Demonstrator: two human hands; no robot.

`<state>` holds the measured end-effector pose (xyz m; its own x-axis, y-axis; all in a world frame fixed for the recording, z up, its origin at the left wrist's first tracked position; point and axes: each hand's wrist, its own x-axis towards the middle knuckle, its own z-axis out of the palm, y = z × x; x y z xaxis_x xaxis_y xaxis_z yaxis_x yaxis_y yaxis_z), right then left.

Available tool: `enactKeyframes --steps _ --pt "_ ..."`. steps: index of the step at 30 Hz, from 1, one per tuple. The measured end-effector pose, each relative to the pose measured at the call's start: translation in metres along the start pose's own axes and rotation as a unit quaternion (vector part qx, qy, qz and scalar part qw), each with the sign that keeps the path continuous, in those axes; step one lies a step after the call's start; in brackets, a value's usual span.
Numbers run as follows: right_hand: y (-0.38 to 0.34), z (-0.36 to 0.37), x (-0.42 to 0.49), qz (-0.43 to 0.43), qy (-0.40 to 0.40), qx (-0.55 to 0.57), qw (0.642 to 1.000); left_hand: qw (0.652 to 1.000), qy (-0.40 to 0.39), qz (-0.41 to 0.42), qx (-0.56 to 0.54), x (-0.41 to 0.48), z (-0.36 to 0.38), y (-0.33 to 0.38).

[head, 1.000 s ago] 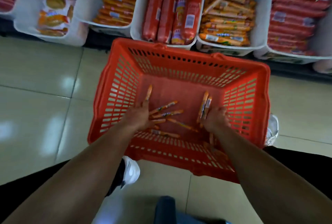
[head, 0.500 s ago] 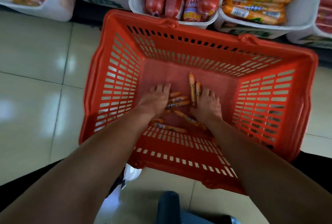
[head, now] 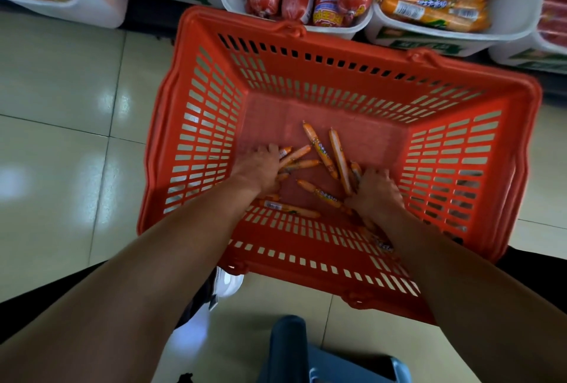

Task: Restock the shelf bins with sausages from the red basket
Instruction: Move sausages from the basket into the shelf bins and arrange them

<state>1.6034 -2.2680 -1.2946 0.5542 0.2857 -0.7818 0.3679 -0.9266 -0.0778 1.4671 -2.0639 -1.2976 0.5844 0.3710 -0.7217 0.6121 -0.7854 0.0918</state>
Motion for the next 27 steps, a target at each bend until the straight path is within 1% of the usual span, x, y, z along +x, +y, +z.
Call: enactKeyframes --steps 2,6,11,15,17,18,21,24,25,27 --pt "-0.004 0.0 0.0 -0.021 0.016 0.004 1.0 1.0 0.017 -0.01 -0.006 -0.001 0.003 -0.001" --pt "-0.01 -0.002 0.0 -0.022 0.03 0.033 0.999 0.999 0.049 -0.007 0.007 0.0 0.006 -0.004" --pt "-0.009 0.001 -0.004 -0.071 0.02 -0.02 0.997 0.997 0.028 -0.03 -0.057 0.004 0.001 -0.001" --pt "-0.005 0.004 -0.009 -0.071 -0.002 -0.008 0.997 0.996 0.022 -0.043 -0.076 0.002 -0.001 -0.002" --pt "-0.003 -0.003 -0.009 -0.041 0.004 0.032 0.999 0.995 0.032 -0.048 -0.086 0.001 -0.005 -0.004" --pt "-0.004 -0.008 -0.007 -0.016 0.016 0.077 0.997 0.992 0.039 -0.054 -0.103 0.0 -0.007 -0.006" --pt "-0.012 -0.026 0.005 0.041 0.077 0.206 0.975 0.979 0.047 -0.086 -0.179 -0.003 -0.016 -0.009" --pt "-0.033 -0.034 0.021 0.02 0.079 0.234 0.969 0.958 0.047 -0.116 -0.258 -0.007 -0.021 -0.011" --pt "-0.043 -0.033 0.025 0.013 0.076 0.236 0.969 0.952 0.05 -0.119 -0.278 -0.008 -0.021 -0.012" --pt "-0.063 -0.026 0.027 0.005 0.096 0.218 0.971 0.939 0.055 -0.125 -0.314 -0.01 -0.022 -0.015"
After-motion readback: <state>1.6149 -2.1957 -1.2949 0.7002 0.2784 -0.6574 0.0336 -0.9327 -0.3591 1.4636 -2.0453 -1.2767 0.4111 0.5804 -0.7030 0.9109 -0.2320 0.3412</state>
